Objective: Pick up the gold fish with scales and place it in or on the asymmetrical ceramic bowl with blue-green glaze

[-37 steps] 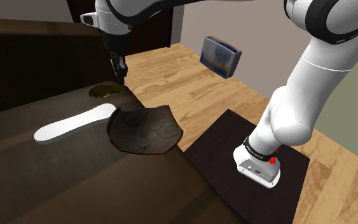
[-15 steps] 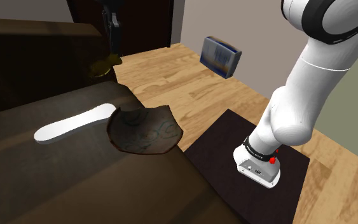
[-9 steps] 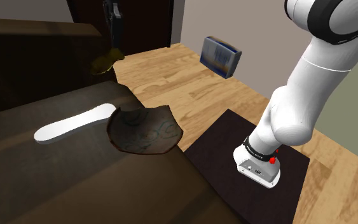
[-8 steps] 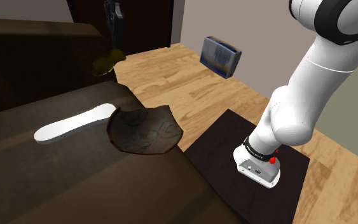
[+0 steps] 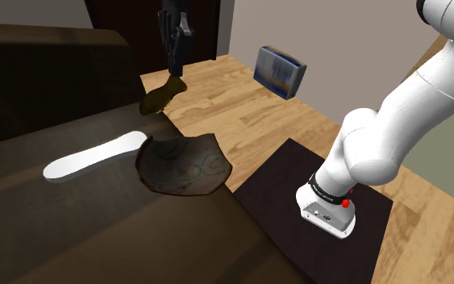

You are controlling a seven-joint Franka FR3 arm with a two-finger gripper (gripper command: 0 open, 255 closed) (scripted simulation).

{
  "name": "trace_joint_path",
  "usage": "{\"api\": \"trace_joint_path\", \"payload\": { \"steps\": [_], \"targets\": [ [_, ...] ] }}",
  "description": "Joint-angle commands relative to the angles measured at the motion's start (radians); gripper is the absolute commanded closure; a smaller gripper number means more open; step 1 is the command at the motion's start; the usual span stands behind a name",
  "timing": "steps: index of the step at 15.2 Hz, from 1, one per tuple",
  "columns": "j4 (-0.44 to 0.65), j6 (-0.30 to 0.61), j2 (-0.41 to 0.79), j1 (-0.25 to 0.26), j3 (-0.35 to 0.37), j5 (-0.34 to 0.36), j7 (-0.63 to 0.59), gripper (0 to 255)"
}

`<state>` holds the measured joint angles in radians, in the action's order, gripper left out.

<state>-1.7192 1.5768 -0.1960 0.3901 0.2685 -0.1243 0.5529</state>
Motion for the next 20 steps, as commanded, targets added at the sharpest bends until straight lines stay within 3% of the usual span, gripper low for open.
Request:
{"api": "trace_joint_path", "payload": {
  "steps": [1,7,20],
  "targets": [
    [-0.048,-0.003,-0.056,0.013,0.013,-0.016,-0.025,255],
    [-0.168,-0.039,-0.227,0.06,0.057,-0.075,-0.108,255],
    [-0.381,0.13,-0.272,0.07,0.067,-0.094,-0.086,255]
  ]
}}
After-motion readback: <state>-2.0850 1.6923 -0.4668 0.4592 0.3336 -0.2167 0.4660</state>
